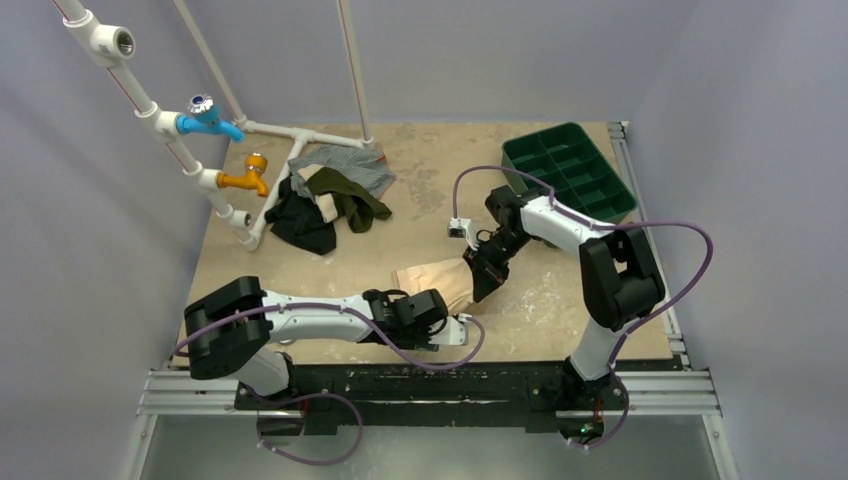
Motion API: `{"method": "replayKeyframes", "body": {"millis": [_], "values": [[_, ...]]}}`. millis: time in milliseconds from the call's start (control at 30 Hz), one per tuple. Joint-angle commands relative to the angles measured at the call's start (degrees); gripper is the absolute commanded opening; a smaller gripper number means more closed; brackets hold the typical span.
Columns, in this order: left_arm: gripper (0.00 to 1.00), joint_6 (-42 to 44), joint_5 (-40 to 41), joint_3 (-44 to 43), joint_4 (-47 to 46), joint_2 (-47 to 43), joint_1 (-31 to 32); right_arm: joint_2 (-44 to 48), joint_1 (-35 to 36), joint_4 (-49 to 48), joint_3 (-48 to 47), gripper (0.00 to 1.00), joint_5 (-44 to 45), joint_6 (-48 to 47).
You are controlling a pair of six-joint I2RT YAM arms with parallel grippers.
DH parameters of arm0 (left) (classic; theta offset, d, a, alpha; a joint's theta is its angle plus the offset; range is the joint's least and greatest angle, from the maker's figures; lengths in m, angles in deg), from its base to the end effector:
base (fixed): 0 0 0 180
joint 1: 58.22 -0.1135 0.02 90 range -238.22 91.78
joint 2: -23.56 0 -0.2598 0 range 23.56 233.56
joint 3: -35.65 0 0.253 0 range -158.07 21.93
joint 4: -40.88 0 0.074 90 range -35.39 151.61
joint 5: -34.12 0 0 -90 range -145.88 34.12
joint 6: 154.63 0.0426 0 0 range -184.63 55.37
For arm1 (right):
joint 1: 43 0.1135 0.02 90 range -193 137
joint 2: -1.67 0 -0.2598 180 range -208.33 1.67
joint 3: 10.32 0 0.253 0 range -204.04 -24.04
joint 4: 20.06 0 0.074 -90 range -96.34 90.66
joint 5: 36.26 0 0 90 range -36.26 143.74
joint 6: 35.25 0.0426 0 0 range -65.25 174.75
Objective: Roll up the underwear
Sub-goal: Fold the underwear at the center of the board.
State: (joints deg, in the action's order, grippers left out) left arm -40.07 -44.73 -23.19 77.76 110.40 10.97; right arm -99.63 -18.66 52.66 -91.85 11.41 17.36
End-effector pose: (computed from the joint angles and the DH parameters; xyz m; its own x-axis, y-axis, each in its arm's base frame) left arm 0.1065 -0.2571 0.1493 0.0765 0.9466 -0.3133 0.9413 0.0350 0.3357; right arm 0.2655 0.1516 0.1773 -0.5544 -0.7435 -0.3740 -0.7736 0.2947 0.5609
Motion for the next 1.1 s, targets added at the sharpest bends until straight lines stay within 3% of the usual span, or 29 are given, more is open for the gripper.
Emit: {"method": "replayKeyframes", "body": {"millis": [0, 167, 400, 767, 1067], "values": [[0.51, -0.7, 0.2, -0.1, -0.2, 1.1, 0.3, -0.2, -0.2, 0.9, -1.8, 0.0, -2.6, -1.2], [0.38, -0.6, -0.1, -0.1, 0.1, 1.0, 0.3, 0.0, -0.3, 0.9, -1.3, 0.0, -2.5, -1.5], [0.01, -0.6, -1.1, 0.4, 0.3, -0.4, 0.3, 1.2, -0.4, 0.7, 0.5, 0.0, -1.3, -2.2], [0.0, 0.1, -4.0, 0.4, 1.6, -2.7, -1.4, 3.2, -0.9, 1.3, 1.6, 0.0, 0.3, -2.8], [0.0, 1.5, -20.0, -4.6, 11.2, -6.6, -10.9, 4.6, -0.9, 3.2, 2.0, 0.0, 1.0, -4.1]]}}
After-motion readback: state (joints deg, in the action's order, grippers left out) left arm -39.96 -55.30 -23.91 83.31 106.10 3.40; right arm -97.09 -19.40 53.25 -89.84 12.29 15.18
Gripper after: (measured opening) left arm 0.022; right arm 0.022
